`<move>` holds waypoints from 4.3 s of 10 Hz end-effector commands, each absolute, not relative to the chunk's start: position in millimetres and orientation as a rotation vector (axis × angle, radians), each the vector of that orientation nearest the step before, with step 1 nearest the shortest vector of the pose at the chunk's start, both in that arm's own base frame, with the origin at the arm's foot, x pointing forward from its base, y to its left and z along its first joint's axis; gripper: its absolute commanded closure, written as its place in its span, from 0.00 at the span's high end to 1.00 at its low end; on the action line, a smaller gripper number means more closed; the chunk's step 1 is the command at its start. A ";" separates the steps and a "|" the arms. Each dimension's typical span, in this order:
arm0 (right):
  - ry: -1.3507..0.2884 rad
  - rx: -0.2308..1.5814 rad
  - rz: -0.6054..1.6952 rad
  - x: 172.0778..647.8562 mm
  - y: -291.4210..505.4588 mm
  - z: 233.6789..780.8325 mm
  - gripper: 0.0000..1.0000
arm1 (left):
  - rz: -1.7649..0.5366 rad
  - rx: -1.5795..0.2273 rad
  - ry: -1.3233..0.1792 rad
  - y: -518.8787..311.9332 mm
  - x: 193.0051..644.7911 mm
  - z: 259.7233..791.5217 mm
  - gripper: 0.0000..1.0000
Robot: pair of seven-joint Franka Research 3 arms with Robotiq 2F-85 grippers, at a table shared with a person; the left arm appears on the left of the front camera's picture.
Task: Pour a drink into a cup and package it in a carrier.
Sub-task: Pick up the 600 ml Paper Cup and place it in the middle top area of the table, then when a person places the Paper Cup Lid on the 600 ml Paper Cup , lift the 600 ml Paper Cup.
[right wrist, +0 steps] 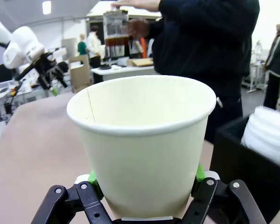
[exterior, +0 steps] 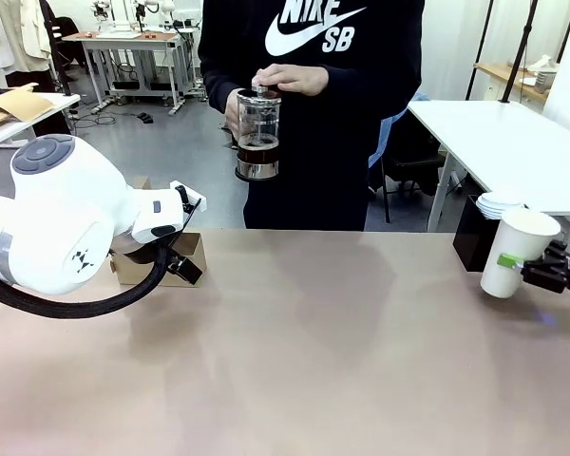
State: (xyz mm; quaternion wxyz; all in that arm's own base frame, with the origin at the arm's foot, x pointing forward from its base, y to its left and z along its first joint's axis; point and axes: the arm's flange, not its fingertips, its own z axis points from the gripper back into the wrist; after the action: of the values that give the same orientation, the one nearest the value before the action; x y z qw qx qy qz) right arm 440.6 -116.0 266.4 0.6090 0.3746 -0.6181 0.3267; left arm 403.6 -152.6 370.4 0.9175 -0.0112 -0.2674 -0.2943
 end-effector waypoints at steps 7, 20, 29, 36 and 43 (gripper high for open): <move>-1.444 0.751 0.628 495.1 103.7 301.6 0.80 | -0.604 -0.025 -0.550 -151.9 403.6 370.4 1.00; -1.415 0.815 0.622 524.3 135.3 267.3 0.80 | -0.604 -0.025 -0.550 -151.9 403.6 370.4 1.00; -1.415 0.815 0.622 524.3 135.3 267.3 0.80 | -0.604 -0.025 -0.550 -151.9 403.6 370.4 1.00; -1.415 0.815 0.622 524.3 135.3 267.3 0.80 | -0.604 -0.025 -0.550 -151.9 403.6 370.4 1.00; -1.415 0.815 0.622 524.3 135.3 267.3 0.80 | -0.604 -0.025 -0.550 -151.9 403.6 370.4 1.00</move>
State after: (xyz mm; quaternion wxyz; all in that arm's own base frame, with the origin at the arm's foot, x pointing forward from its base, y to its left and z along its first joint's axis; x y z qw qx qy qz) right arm 528.4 134.6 262.5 0.6437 0.3579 -0.6190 0.2729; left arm 403.5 -152.6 370.2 0.9175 -0.0109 -0.2672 -0.2944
